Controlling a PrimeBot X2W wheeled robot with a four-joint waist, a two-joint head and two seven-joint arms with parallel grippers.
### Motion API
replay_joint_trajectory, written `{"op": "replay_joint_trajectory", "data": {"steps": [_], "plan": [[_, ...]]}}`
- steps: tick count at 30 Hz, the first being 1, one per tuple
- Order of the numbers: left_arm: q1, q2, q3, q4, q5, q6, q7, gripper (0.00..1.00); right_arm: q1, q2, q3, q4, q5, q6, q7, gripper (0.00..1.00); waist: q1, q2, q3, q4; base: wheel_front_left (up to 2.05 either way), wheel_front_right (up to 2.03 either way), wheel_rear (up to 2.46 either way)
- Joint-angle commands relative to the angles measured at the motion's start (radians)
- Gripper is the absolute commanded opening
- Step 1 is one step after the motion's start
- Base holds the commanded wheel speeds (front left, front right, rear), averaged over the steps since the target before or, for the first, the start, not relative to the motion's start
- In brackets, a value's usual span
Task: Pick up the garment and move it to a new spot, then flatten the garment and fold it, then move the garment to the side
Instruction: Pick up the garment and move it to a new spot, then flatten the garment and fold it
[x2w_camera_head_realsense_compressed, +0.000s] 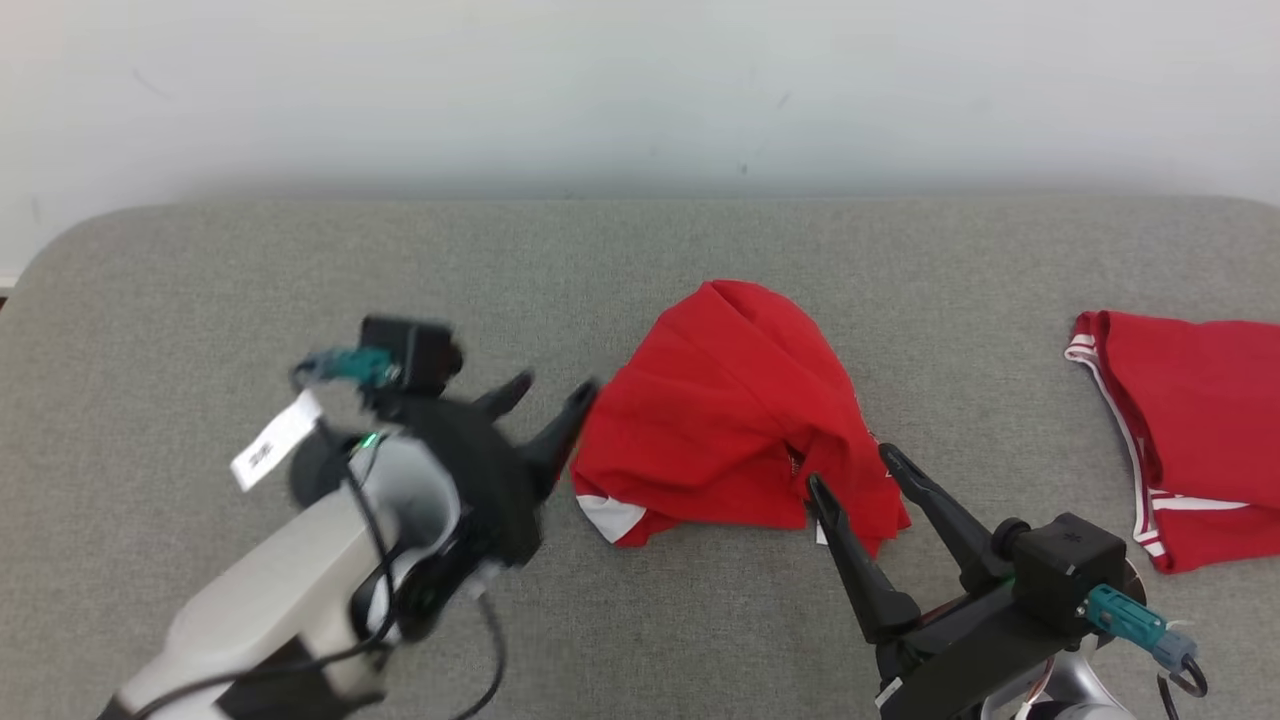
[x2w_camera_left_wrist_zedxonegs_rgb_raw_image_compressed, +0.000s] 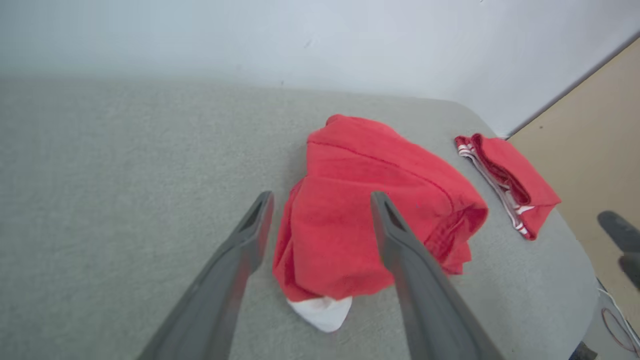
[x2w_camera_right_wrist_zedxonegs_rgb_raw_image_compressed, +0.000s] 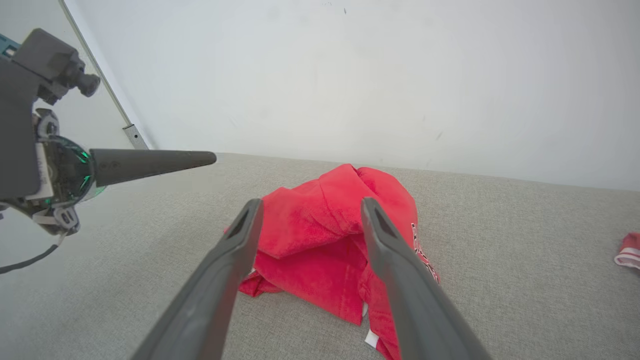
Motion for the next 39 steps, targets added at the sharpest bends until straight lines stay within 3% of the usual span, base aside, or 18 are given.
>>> {"op": "replay_joint_trajectory", "data": {"steps": [1, 6, 14, 25, 38, 39], "plan": [[0.036, 0.026, -0.007, -0.013, 0.006, 0.009, 0.008, 1.00, 0.002, -0.002, -0.006, -0.005, -0.005, -0.001, 0.002, 1.00, 0.0000, 0.0001, 0.006, 0.002, 0.00, 0.00, 0.00], [0.116, 0.070, -0.036, -0.024, -0.006, 0.041, 0.035, 1.00, -0.005, -0.002, -0.013, -0.013, -0.009, -0.001, 0.002, 1.00, 0.0000, 0.0001, 0.023, 0.006, 0.00, 0.00, 0.00], [0.148, 0.022, -0.053, 0.068, -0.011, 0.048, 0.017, 1.00, -0.024, -0.002, 0.001, -0.017, -0.011, -0.001, 0.005, 1.00, 0.0000, 0.0001, 0.050, 0.002, 0.00, 0.00, 0.00], [0.089, -0.082, -0.050, 0.246, -0.025, -0.027, -0.016, 1.00, -0.041, -0.002, 0.003, -0.022, -0.025, -0.001, 0.012, 1.00, 0.0000, 0.0001, 0.087, -0.034, 0.00, 0.00, 0.00], [0.059, -0.146, -0.034, 0.334, -0.067, -0.136, -0.021, 1.00, -0.047, -0.002, -0.001, -0.021, -0.020, -0.001, 0.006, 1.00, 0.0000, 0.0001, 0.103, -0.059, 0.00, 0.00, 0.00], [0.059, -0.147, -0.030, 0.330, -0.076, -0.150, -0.018, 0.91, -0.046, -0.002, -0.003, -0.021, -0.020, -0.001, 0.006, 1.00, 0.0000, 0.0001, 0.103, -0.057, 0.00, 0.00, 0.00]]}}
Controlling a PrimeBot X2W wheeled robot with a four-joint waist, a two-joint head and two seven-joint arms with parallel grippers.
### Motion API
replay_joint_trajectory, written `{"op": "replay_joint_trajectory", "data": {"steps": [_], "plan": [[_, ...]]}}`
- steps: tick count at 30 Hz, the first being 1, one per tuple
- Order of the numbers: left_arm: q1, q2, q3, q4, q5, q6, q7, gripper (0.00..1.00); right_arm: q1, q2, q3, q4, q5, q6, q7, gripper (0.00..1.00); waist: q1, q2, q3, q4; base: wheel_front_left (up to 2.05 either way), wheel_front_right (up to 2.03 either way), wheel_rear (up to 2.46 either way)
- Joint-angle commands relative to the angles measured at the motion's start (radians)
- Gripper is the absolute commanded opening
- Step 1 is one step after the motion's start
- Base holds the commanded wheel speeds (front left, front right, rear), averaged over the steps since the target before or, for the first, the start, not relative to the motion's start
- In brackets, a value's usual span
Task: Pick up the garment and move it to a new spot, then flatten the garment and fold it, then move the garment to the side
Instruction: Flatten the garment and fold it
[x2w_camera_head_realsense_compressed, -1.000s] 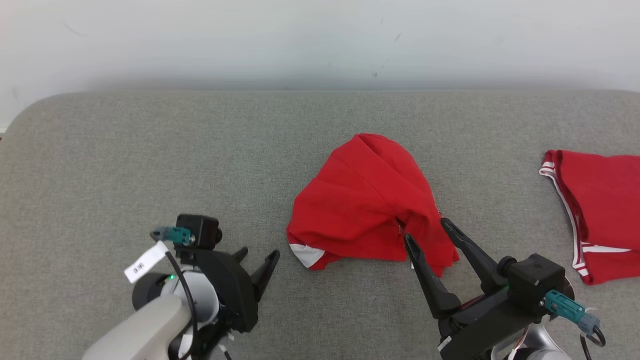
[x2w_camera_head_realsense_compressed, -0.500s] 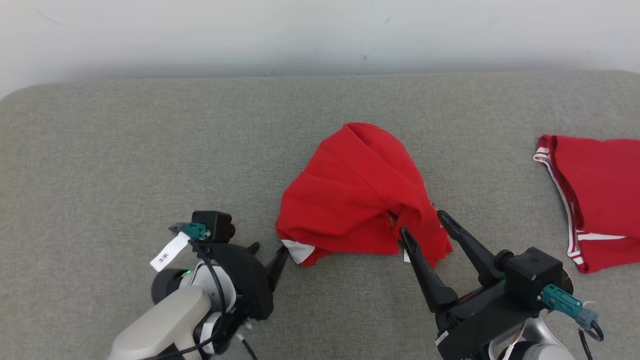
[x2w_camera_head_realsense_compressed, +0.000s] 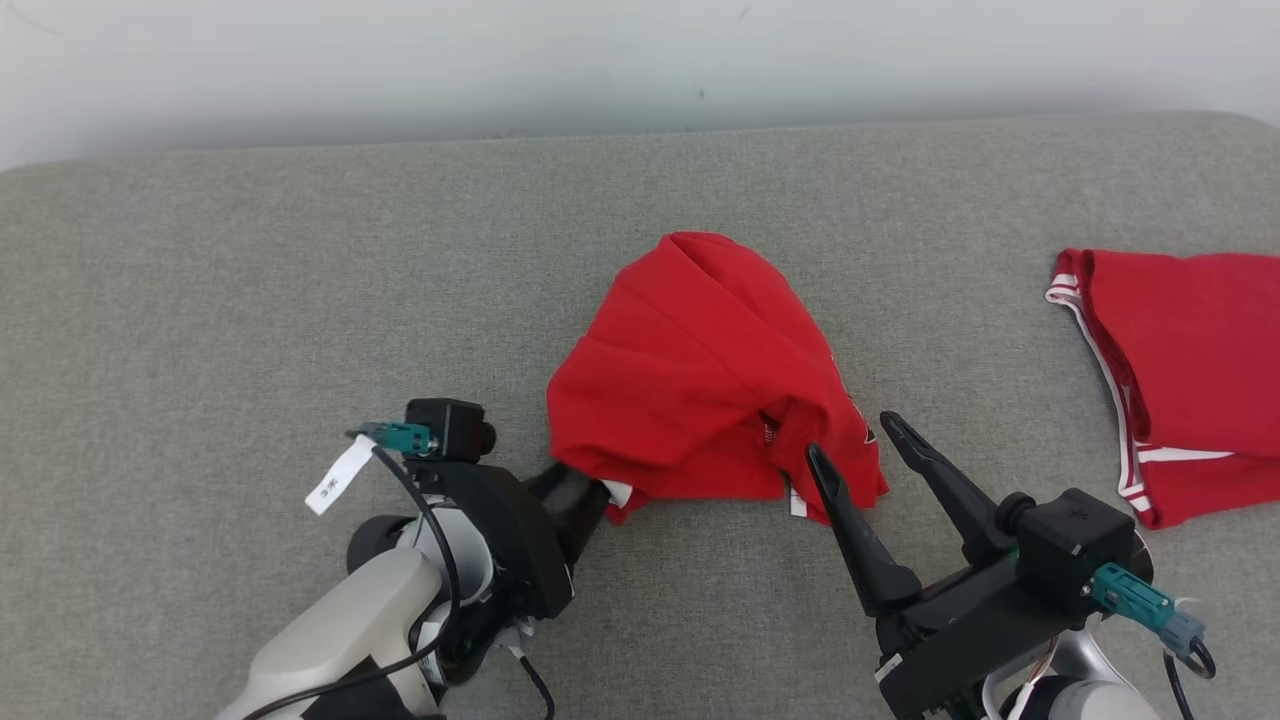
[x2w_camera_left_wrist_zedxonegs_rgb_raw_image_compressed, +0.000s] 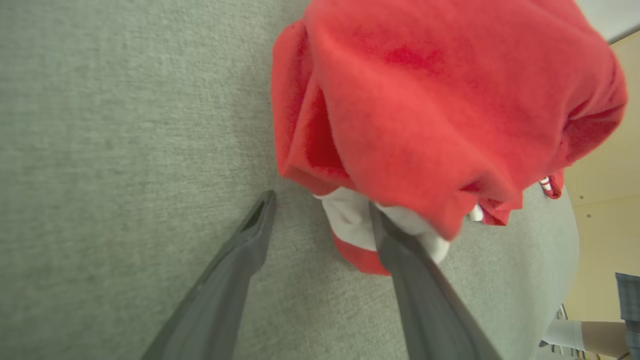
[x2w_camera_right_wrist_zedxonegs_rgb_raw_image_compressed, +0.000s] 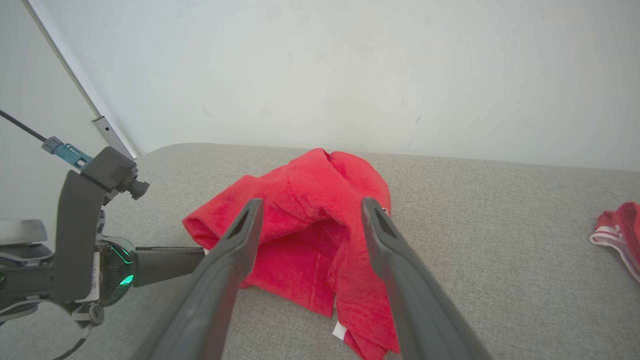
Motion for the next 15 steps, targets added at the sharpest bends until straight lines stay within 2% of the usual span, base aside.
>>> {"op": "replay_joint_trajectory", "data": {"steps": [1, 2, 7, 15], "plan": [[-0.003, 0.001, 0.001, -0.003, -0.007, -0.008, 0.001, 0.38, -0.006, -0.002, -0.005, 0.000, -0.001, -0.001, -0.003, 1.00, -0.0001, -0.0001, -0.001, 0.004, 0.00, 0.00, 0.00], [-0.007, 0.001, 0.003, -0.010, -0.007, -0.018, -0.004, 0.00, -0.004, -0.002, -0.007, 0.001, -0.001, -0.001, -0.004, 1.00, -0.0001, -0.0001, -0.002, 0.007, 0.00, 0.00, 0.00], [-0.016, 0.002, 0.022, -0.045, -0.019, -0.039, -0.033, 0.00, 0.003, -0.002, -0.002, 0.005, 0.003, -0.001, -0.006, 1.00, -0.0001, -0.0001, -0.010, 0.025, 0.00, 0.00, 0.00], [-0.044, 0.041, 0.078, -0.144, -0.010, 0.004, -0.102, 0.00, 0.013, -0.002, -0.009, 0.005, -0.003, -0.001, 0.004, 1.00, -0.0001, -0.0001, -0.030, 0.058, 0.00, 0.00, 0.00]]}}
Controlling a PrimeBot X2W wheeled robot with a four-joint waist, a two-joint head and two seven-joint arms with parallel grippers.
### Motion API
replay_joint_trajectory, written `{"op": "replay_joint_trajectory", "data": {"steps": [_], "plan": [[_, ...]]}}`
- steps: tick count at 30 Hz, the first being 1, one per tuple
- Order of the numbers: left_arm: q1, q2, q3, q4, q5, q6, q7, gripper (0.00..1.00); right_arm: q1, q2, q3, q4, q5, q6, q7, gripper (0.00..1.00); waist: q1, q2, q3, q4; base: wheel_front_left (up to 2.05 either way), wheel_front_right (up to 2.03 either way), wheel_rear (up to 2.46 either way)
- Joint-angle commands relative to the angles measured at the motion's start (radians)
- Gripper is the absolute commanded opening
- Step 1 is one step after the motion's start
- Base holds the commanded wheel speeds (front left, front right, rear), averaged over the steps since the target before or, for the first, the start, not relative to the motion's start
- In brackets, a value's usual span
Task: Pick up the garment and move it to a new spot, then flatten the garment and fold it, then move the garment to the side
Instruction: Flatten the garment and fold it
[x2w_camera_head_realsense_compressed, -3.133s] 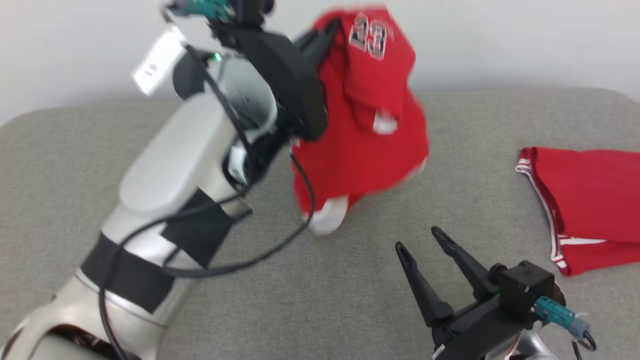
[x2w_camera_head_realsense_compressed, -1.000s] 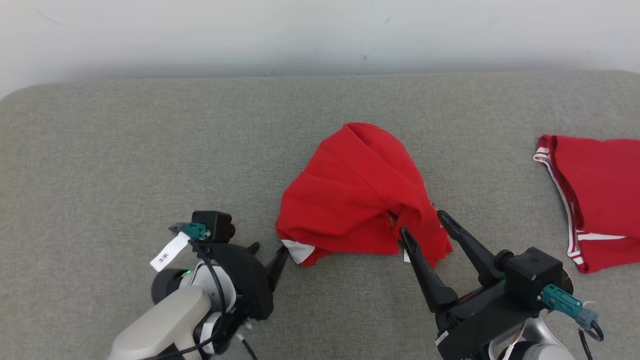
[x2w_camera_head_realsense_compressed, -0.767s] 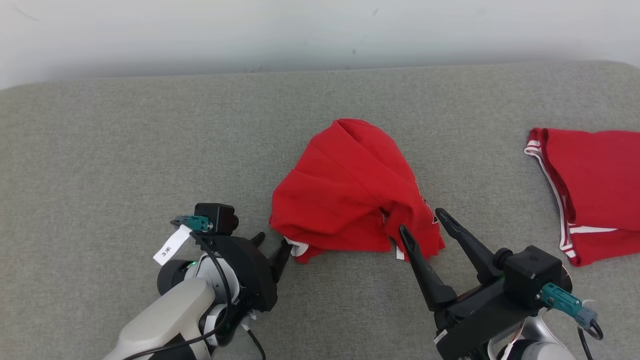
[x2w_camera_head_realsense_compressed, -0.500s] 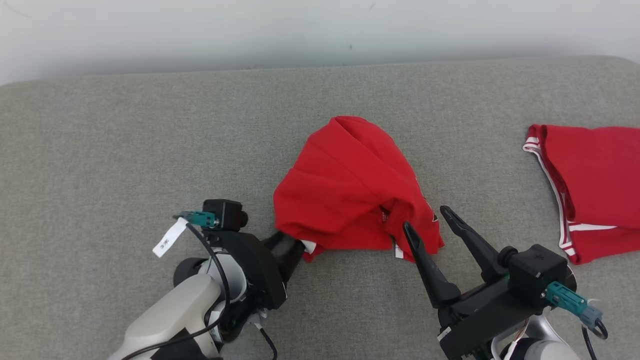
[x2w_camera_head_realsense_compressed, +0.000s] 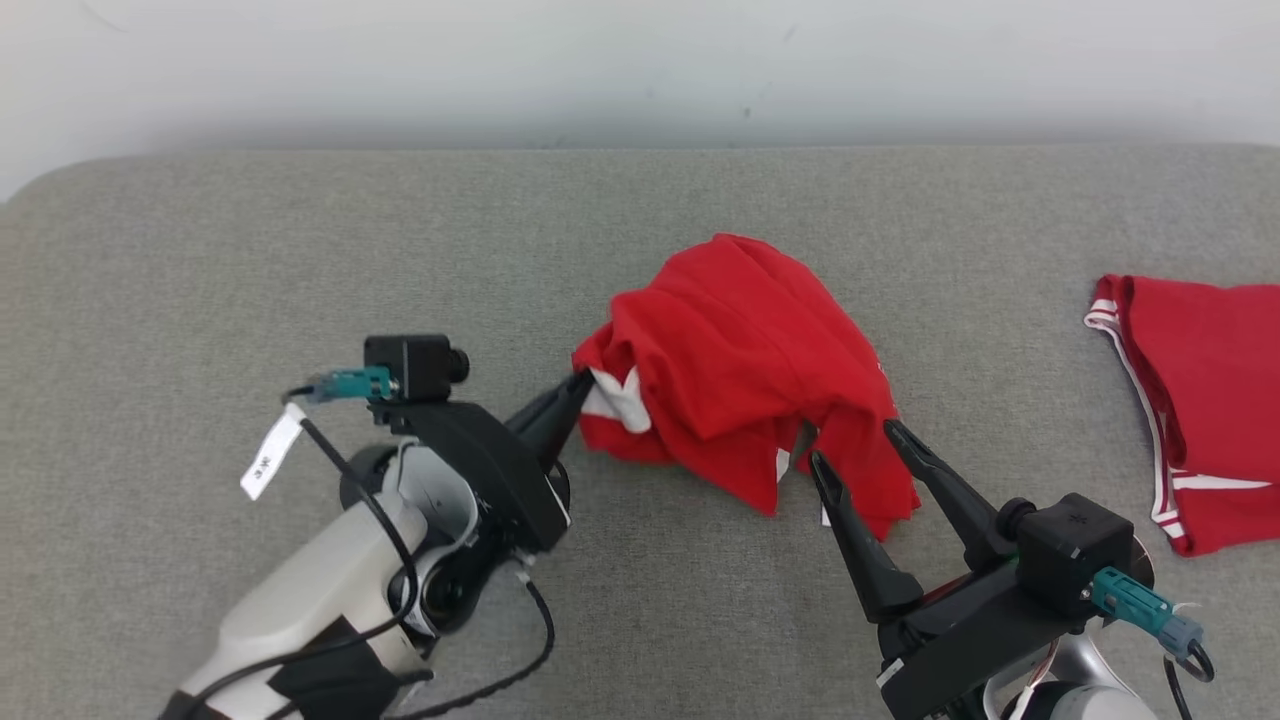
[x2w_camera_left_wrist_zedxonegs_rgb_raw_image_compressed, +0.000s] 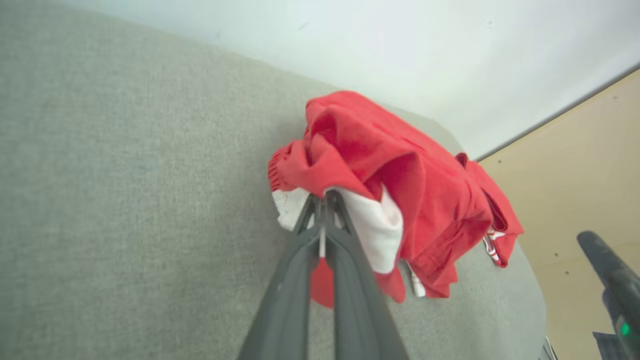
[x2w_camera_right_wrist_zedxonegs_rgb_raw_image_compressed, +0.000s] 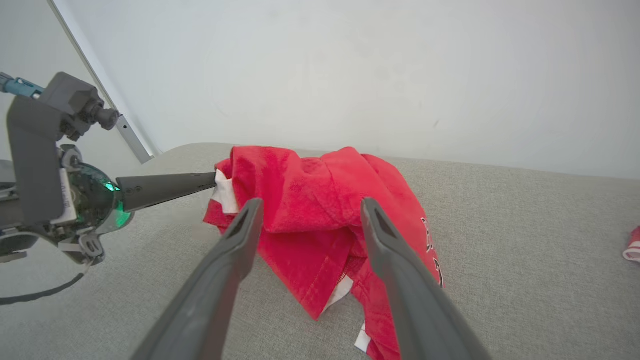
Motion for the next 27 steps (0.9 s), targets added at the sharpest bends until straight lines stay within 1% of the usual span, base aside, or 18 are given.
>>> {"op": "replay_joint_trajectory", "data": {"steps": [1, 6, 9, 13, 16, 18, 19, 20, 22, 24, 27], "plan": [[-0.024, 0.017, 0.014, -0.030, 0.007, 0.013, -0.015, 0.00, 0.005, -0.002, 0.000, 0.000, -0.003, -0.001, 0.004, 1.00, 0.0000, -0.0001, -0.010, 0.012, 0.00, 0.00, 0.00], [-0.058, 0.057, 0.029, -0.111, 0.043, 0.059, -0.030, 0.00, 0.008, -0.002, 0.006, 0.001, 0.001, -0.001, 0.005, 1.00, 0.0000, -0.0001, -0.024, 0.023, 0.00, 0.00, 0.00], [-0.088, 0.085, 0.041, -0.162, 0.075, 0.105, -0.043, 0.00, 0.008, -0.002, 0.008, 0.002, 0.005, -0.001, 0.005, 1.00, 0.0000, -0.0001, -0.028, 0.025, 0.00, 0.00, 0.00], [-0.133, 0.132, 0.057, -0.240, 0.155, 0.195, -0.086, 0.00, 0.008, -0.002, 0.009, 0.003, 0.010, -0.001, 0.001, 1.00, 0.0000, -0.0001, -0.030, 0.023, 0.00, 0.00, 0.00], [-0.165, 0.177, 0.054, -0.310, 0.237, 0.263, -0.117, 0.00, 0.009, -0.002, 0.006, 0.005, 0.014, -0.001, -0.002, 1.00, 0.0000, -0.0001, -0.030, 0.022, 0.00, 0.00, 0.00], [-0.176, 0.209, 0.032, -0.345, 0.295, 0.308, -0.108, 0.00, 0.008, -0.002, 0.005, 0.006, 0.014, -0.001, -0.003, 1.00, 0.0000, -0.0001, -0.028, 0.020, 0.00, 0.00, 0.00], [-0.157, 0.240, 0.012, -0.364, 0.318, 0.349, -0.077, 0.00, 0.005, -0.002, 0.006, 0.006, 0.016, -0.001, -0.006, 1.00, 0.0000, -0.0001, -0.026, 0.018, 0.00, 0.00, 0.00], [-0.157, 0.240, 0.012, -0.364, 0.318, 0.349, -0.077, 0.00, 0.005, -0.002, 0.006, 0.006, 0.016, -0.001, -0.006, 1.00, 0.0000, -0.0001, -0.026, 0.018, 0.00, 0.00, 0.00], [-0.122, 0.268, -0.006, -0.364, 0.309, 0.376, -0.030, 0.00, 0.003, -0.002, 0.005, 0.005, 0.016, -0.001, -0.008, 1.00, 0.0000, -0.0001, -0.021, 0.018, 0.00, 0.00, 0.00], [-0.093, 0.289, -0.014, -0.350, 0.298, 0.391, -0.007, 0.00, 0.000, -0.002, 0.005, 0.006, 0.015, -0.001, -0.009, 1.00, 0.0000, -0.0001, -0.017, 0.018, 0.00, 0.00, 0.00], [-0.048, 0.303, -0.023, -0.311, 0.284, 0.398, 0.005, 0.01, -0.005, -0.002, 0.005, 0.006, 0.013, -0.001, -0.010, 1.00, 0.0000, -0.0001, -0.011, 0.020, 0.00, 0.00, 0.00]]}}
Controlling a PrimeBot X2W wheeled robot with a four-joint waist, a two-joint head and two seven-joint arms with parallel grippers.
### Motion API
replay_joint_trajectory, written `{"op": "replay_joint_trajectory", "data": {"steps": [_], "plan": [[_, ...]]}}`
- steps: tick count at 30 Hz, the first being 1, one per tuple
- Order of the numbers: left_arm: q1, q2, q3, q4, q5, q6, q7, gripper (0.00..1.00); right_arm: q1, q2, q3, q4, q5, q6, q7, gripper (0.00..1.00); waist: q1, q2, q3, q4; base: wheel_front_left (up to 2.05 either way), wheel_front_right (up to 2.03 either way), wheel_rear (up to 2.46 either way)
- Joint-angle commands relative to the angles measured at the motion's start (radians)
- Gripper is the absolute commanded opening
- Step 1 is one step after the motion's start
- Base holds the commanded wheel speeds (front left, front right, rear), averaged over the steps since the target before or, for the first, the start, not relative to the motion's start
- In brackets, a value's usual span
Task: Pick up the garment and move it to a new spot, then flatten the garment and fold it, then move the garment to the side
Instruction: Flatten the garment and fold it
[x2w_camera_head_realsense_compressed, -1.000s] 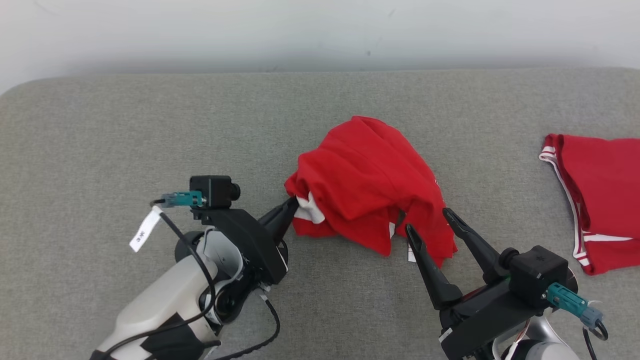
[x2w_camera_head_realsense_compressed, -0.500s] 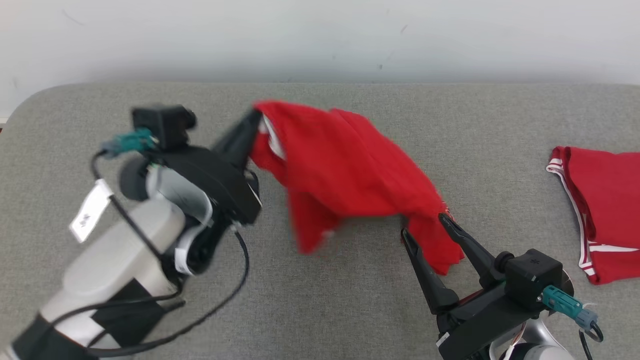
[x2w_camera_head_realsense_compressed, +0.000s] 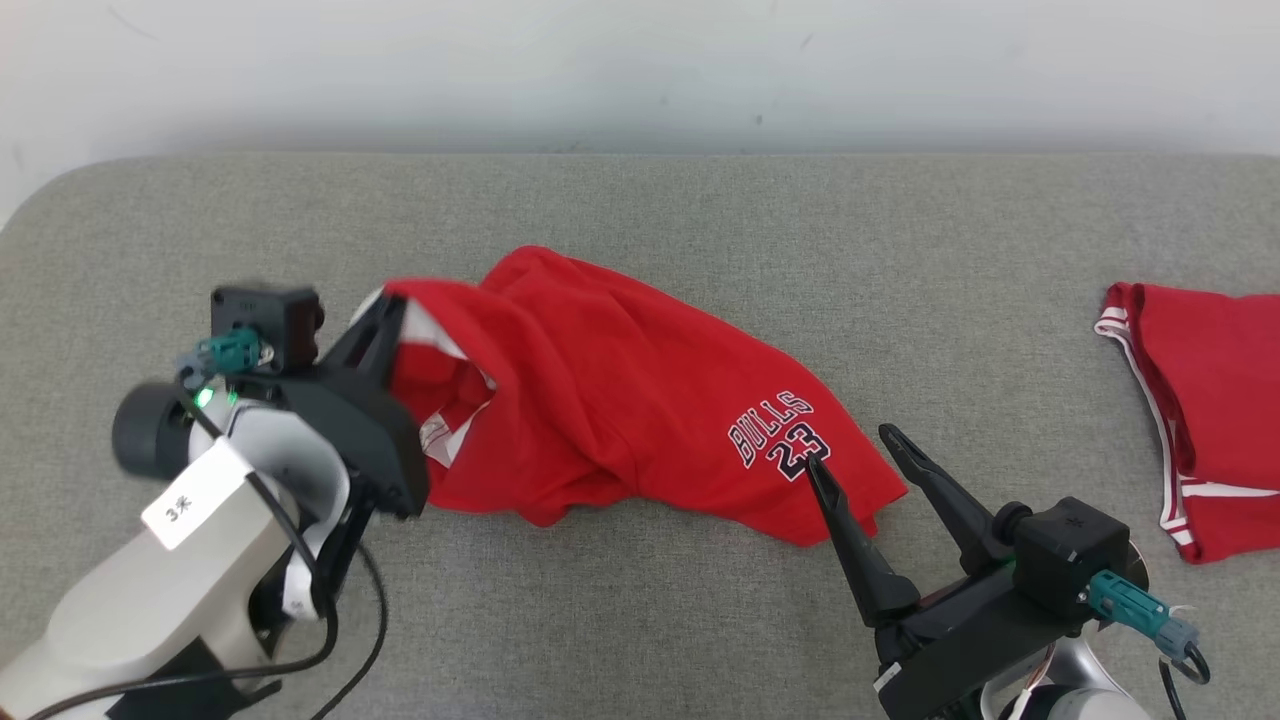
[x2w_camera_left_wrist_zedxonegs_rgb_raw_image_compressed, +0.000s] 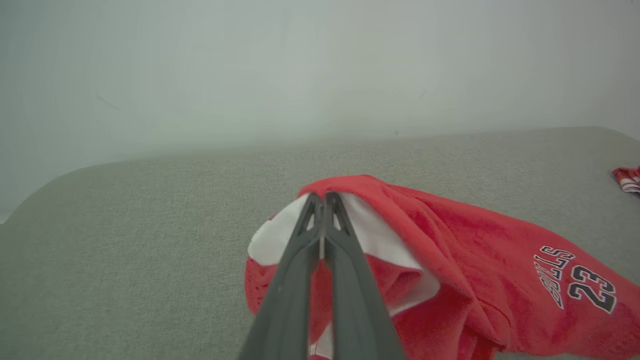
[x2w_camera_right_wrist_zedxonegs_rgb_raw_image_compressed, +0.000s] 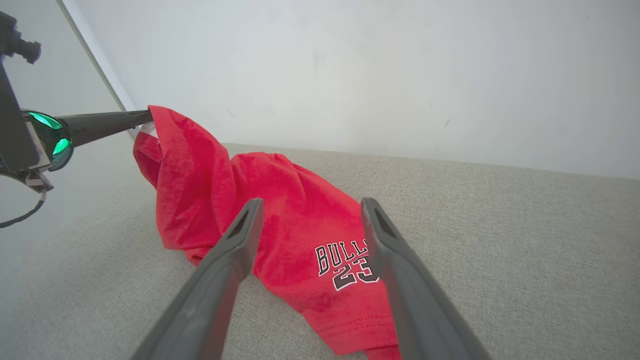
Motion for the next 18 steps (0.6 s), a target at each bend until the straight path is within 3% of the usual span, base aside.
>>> {"op": "replay_joint_trajectory", "data": {"steps": [1, 2, 3, 11, 18], "plan": [[0.020, 0.012, -0.005, 0.020, -0.004, 0.003, 0.013, 0.33, -0.010, -0.002, -0.002, -0.001, 0.004, -0.001, -0.005, 1.00, 0.0000, -0.0001, 0.001, 0.001, 0.00, 0.00, 0.00], [0.032, 0.016, -0.007, 0.037, -0.010, 0.010, 0.020, 0.77, -0.011, -0.002, -0.001, 0.000, 0.004, -0.001, -0.005, 1.00, 0.0000, -0.0001, 0.002, 0.001, 0.00, 0.00, 0.00], [0.045, 0.021, -0.008, 0.052, -0.023, 0.017, 0.036, 1.00, -0.012, -0.002, 0.001, 0.000, 0.004, -0.001, -0.006, 1.00, 0.0000, -0.0001, 0.002, 0.001, 0.00, 0.00, 0.00], [0.134, 0.102, 0.013, 0.026, -0.126, 0.101, 0.196, 1.00, -0.002, -0.002, -0.005, 0.002, 0.006, -0.001, -0.008, 1.00, 0.0000, -0.0001, -0.003, 0.000, 0.00, 0.00, 0.00], [0.096, 0.159, 0.040, -0.155, -0.071, 0.152, 0.144, 1.00, 0.003, -0.002, -0.005, 0.000, 0.003, -0.001, -0.003, 1.00, 0.0000, -0.0001, -0.006, 0.011, 0.00, 0.00, 0.00]]}}
